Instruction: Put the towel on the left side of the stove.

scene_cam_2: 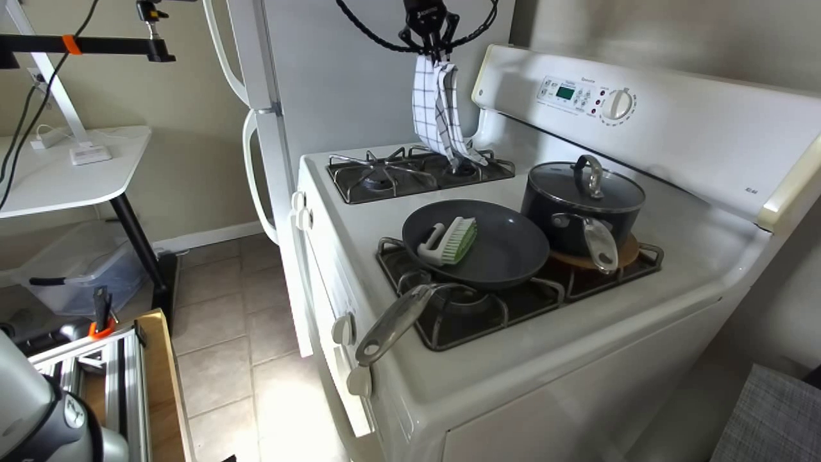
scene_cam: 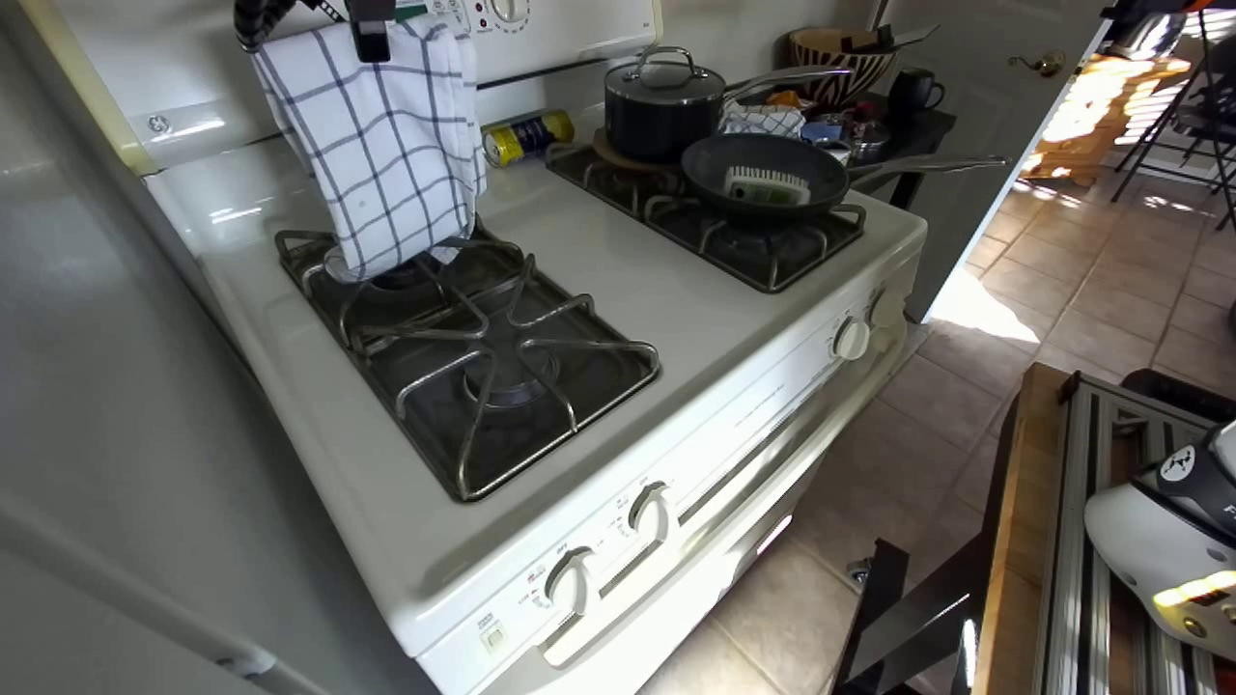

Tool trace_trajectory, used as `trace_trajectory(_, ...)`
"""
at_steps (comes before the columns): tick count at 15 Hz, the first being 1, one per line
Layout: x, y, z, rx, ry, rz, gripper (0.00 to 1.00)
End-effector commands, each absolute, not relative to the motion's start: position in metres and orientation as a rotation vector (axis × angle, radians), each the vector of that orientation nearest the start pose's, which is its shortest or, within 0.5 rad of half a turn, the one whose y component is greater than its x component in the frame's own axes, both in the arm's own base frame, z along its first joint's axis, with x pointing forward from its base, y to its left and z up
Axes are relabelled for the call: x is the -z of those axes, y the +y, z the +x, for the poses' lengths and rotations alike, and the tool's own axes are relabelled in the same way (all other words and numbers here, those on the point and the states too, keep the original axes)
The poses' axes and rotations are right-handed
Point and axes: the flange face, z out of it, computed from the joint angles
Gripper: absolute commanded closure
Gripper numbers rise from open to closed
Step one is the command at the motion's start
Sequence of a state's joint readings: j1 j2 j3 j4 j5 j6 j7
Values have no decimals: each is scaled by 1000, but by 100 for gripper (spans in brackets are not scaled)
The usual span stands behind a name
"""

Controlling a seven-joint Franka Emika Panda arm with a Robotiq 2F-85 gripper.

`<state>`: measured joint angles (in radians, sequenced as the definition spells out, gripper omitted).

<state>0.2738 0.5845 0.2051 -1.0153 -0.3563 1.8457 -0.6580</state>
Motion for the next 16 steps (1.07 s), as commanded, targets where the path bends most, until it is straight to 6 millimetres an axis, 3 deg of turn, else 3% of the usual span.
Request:
trace_trajectory(1,-548,272,689,390,-1830,-2848,99)
trace_trajectory(6,-531,291,676,315,-1872,-2776,100)
trace_trajectory(12,-485,328,646,155,-1931,-2643,100)
trace_trajectory(16,-461,320,635,78,-1951,-2588,100)
